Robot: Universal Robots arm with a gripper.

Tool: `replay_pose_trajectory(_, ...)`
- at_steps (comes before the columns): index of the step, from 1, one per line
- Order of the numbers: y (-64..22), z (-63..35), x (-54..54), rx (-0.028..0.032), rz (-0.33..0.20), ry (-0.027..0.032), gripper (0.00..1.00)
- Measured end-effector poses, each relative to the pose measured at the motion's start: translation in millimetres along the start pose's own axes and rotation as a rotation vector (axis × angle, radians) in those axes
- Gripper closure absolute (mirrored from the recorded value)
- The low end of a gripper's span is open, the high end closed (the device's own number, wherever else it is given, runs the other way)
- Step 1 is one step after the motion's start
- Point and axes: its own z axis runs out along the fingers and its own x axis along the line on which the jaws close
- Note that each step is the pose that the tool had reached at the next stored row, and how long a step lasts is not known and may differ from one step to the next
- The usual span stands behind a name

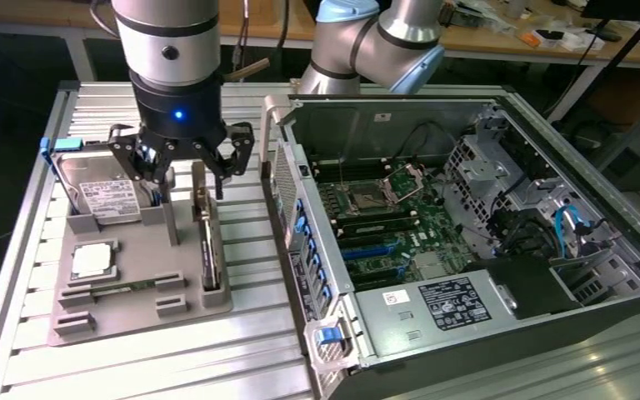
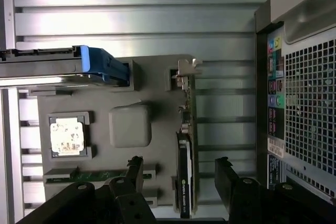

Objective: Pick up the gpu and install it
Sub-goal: 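Pick up the gpu and move the gpu toward the slot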

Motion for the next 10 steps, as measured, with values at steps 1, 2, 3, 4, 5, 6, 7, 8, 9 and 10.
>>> replay_pose_trajectory(1,-0.3,1.6,-0.5,0.0001,0.0,0.0,0.34)
replay_pose_trajectory(2,-0.6,3.5,-0.7,0.0001,0.001,0.0001,0.34)
replay_pose_trajectory(3,-0.8,5.3,-0.7,0.0001,0.001,0.0001,0.34)
replay_pose_trajectory(4,-1.1,7.1,-0.8,0.0001,0.001,0.0,0.34)
replay_pose_trajectory(5,-1.3,8.8,-0.8,0.0001,0.001,0.0,0.34)
replay_pose_trajectory(6,-1.6,10.7,-0.8,0.0001,0.001,0.0,0.34)
replay_pose_trajectory(7,-1.7,12.6,-0.8,0.0,0.002,0.0,0.34)
replay_pose_trajectory(8,-2.0,14.4,-0.8,0.0001,0.002,0.0,0.34)
replay_pose_trajectory(9,-2.2,16.0,-0.8,0.0,0.002,-0.0001,0.34)
replay_pose_trajectory(10,-2.6,18.0,-0.8,0.0,0.002,0.0,0.34)
